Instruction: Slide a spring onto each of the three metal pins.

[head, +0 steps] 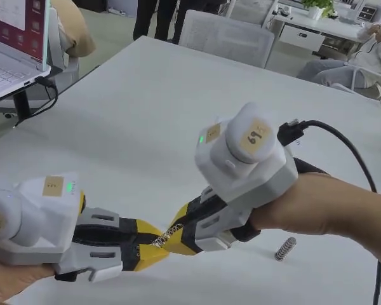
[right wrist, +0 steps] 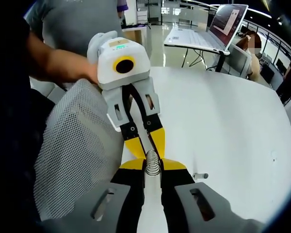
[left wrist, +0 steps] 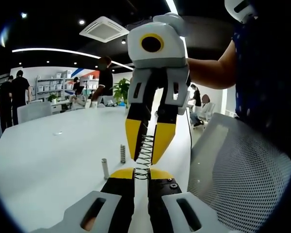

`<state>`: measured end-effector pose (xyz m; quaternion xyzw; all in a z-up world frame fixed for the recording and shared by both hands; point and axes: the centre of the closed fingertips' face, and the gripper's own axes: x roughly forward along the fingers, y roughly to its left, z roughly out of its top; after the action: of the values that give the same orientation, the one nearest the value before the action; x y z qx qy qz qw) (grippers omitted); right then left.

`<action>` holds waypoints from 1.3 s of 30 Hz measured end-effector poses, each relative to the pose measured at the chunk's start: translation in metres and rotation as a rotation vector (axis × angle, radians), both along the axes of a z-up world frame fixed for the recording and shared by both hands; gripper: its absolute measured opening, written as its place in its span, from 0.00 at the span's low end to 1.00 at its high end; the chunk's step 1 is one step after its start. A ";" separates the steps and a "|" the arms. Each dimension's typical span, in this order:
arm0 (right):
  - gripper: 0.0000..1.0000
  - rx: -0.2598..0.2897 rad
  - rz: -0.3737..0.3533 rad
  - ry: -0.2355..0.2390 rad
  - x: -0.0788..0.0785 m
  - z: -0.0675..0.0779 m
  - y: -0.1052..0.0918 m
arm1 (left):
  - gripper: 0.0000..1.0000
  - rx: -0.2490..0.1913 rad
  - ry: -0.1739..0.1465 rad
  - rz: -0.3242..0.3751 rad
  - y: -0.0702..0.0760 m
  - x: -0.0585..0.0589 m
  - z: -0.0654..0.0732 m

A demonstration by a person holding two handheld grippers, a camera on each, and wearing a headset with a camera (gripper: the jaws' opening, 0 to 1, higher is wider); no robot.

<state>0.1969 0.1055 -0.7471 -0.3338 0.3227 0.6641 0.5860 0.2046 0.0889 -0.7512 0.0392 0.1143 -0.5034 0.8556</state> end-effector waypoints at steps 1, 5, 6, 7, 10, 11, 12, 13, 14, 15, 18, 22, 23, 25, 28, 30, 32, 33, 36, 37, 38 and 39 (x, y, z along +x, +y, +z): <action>0.09 0.001 0.001 -0.001 0.000 0.000 0.000 | 0.01 0.000 0.000 0.000 0.000 0.000 0.000; 0.09 -0.001 0.001 0.005 0.000 0.002 0.001 | 0.01 -0.004 0.000 0.003 0.000 0.001 0.002; 0.09 -0.004 0.000 0.007 -0.001 0.002 0.001 | 0.01 -0.001 -0.002 0.003 0.000 0.001 0.002; 0.09 -0.013 0.000 0.010 -0.001 0.001 0.001 | 0.01 0.001 -0.002 0.001 -0.001 0.001 0.002; 0.08 -0.025 0.002 0.016 -0.001 0.001 0.000 | 0.01 0.008 -0.003 -0.005 -0.003 0.000 0.001; 0.08 -0.029 0.006 0.015 -0.001 0.001 -0.001 | 0.01 0.008 -0.004 -0.006 -0.004 0.000 0.001; 0.08 -0.031 0.006 0.014 -0.001 0.001 -0.001 | 0.01 0.007 -0.003 -0.004 -0.004 0.001 0.001; 0.08 -0.035 0.005 0.016 -0.001 0.001 -0.001 | 0.02 0.007 -0.003 -0.004 -0.005 0.001 0.001; 0.08 -0.036 0.006 0.014 -0.001 0.001 -0.001 | 0.02 0.007 -0.004 -0.004 -0.005 0.001 0.001; 0.08 -0.036 0.008 0.007 0.000 0.001 -0.001 | 0.02 0.007 -0.006 -0.002 -0.005 0.002 0.000; 0.08 -0.047 0.011 0.002 0.001 0.000 -0.001 | 0.02 0.026 -0.019 -0.004 -0.006 0.004 -0.001; 0.08 -0.065 0.013 -0.012 0.004 -0.003 -0.002 | 0.02 0.076 -0.055 -0.002 -0.007 0.007 -0.003; 0.08 -0.069 0.016 -0.018 0.004 -0.003 -0.003 | 0.03 0.082 -0.058 0.001 -0.006 0.008 -0.004; 0.08 -0.077 0.017 -0.023 0.005 -0.005 -0.003 | 0.03 0.098 -0.066 0.003 -0.006 0.010 -0.007; 0.08 -0.084 0.021 -0.032 0.007 -0.006 -0.004 | 0.03 0.108 -0.069 0.008 -0.006 0.011 -0.008; 0.08 -0.085 0.019 -0.035 0.008 -0.006 -0.004 | 0.03 0.116 -0.078 0.011 -0.005 0.013 -0.010; 0.08 -0.085 0.017 -0.038 0.009 -0.007 -0.004 | 0.04 0.122 -0.077 0.013 -0.006 0.012 -0.010; 0.08 -0.085 0.016 -0.038 0.009 -0.007 -0.004 | 0.05 0.132 -0.079 0.016 -0.005 0.012 -0.011; 0.08 -0.090 0.011 -0.050 0.012 -0.008 -0.005 | 0.07 0.162 -0.086 0.018 -0.004 0.012 -0.015; 0.08 -0.092 0.011 -0.053 0.013 -0.008 -0.005 | 0.08 0.169 -0.090 0.020 -0.002 0.013 -0.016; 0.08 -0.091 0.010 -0.055 0.014 -0.008 -0.005 | 0.10 0.169 -0.091 0.021 -0.001 0.013 -0.016; 0.08 -0.092 0.007 -0.055 0.014 -0.008 -0.005 | 0.11 0.174 -0.095 0.030 0.001 0.014 -0.016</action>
<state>0.2113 0.1004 -0.7549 -0.3798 0.3355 0.6411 0.5764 0.2190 0.0894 -0.7674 0.1355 0.1174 -0.4762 0.8608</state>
